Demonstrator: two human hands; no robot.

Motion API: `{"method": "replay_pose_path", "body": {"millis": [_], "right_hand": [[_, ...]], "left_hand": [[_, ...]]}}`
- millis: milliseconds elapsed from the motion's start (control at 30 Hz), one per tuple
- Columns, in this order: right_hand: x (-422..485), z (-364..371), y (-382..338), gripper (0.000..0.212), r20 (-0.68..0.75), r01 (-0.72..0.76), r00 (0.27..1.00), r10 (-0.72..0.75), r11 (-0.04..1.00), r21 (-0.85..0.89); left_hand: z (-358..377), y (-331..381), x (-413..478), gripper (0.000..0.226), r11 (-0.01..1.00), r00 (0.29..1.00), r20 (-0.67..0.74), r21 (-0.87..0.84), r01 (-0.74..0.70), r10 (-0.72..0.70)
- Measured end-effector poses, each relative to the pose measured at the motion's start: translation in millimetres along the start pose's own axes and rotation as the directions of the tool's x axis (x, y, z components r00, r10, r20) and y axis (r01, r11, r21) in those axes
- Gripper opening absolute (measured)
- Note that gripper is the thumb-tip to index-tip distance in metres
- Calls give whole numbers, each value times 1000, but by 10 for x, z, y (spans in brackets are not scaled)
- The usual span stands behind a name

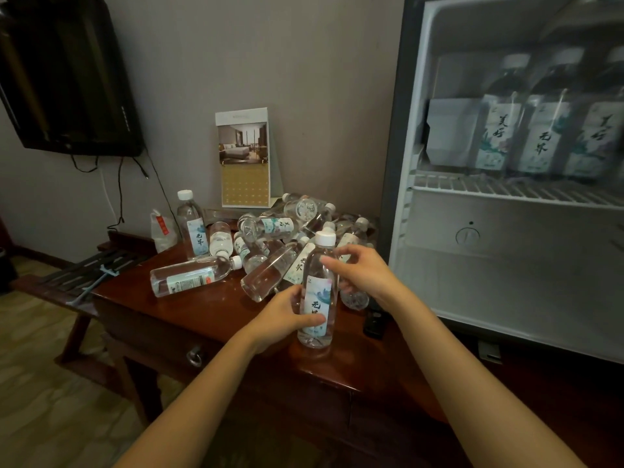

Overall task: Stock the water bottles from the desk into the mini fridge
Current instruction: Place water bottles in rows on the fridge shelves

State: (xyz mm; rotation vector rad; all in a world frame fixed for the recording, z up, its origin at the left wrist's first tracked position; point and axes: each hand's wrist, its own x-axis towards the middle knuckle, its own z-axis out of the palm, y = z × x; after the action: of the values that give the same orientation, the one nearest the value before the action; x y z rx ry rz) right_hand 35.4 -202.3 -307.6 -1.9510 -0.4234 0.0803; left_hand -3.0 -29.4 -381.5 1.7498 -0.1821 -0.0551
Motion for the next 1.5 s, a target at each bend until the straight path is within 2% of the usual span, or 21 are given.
{"method": "replay_pose_path", "body": {"millis": [100, 167, 233, 333, 467, 600, 767, 867, 1000, 1100, 1233, 1333, 1400, 1500], "right_hand": [[-117, -98, 133, 50, 116, -40, 992, 40, 999, -3], [-205, -173, 165, 44, 190, -29, 982, 17, 998, 59], [-292, -261, 140, 31, 196, 14, 980, -45, 988, 155], [-416, -459, -21, 26, 50, 142, 986, -159, 958, 248], [-554, -814, -323, 41, -144, 297, 953, -267, 917, 265], [-615, -1215, -601, 44, -327, 411, 881, -341, 894, 177], [-535, -1689, -793, 50, -541, 422, 777, -321, 904, 69], [-388, -1881, -815, 49, -598, 383, 755, -270, 922, 66], [-145, -2035, -736, 47, -634, 320, 747, -203, 945, 74], [46, -2090, -666, 44, -645, 257, 748, -156, 964, 65], [208, -2077, -627, 35, -671, 239, 712, -206, 970, -44], [258, -2077, -591, 33, -700, 211, 677, -225, 971, -108], [273, -2074, -557, 32, -686, 180, 693, -224, 974, -137], [292, -2058, -519, 35, -649, 157, 723, -237, 971, -179]], "left_hand": [[91, 48, -22, 38, 1000, 1000, -15, -8, -22, 21], [188, 151, -22, 33, 998, 997, -42, -7, -61, 61], [301, 315, 1, 32, 993, 990, -71, -5, -121, 120], [489, 652, 43, 34, 973, 965, -126, 1, -232, 230], [771, 1082, 146, 38, 907, 901, -146, -41, -418, 409], [1023, 1548, 366, 48, 828, 821, -152, -22, -560, 551], [1334, 2017, 775, 55, 764, 756, -115, 103, -637, 645], [1490, 2166, 1038, 60, 750, 748, -80, 149, -645, 659], [1601, 2213, 1346, 64, 798, 801, -94, 213, -564, 591], [1629, 2180, 1483, 65, 801, 808, -120, 276, -532, 577], [1634, 2170, 1582, 57, 792, 801, -148, 334, -512, 580], [1640, 2179, 1659, 53, 791, 824, -143, 407, -456, 549], [1662, 2168, 1693, 48, 807, 844, -166, 431, -403, 510], [1708, 2156, 1734, 54, 832, 857, -226, 445, -332, 463]]}}
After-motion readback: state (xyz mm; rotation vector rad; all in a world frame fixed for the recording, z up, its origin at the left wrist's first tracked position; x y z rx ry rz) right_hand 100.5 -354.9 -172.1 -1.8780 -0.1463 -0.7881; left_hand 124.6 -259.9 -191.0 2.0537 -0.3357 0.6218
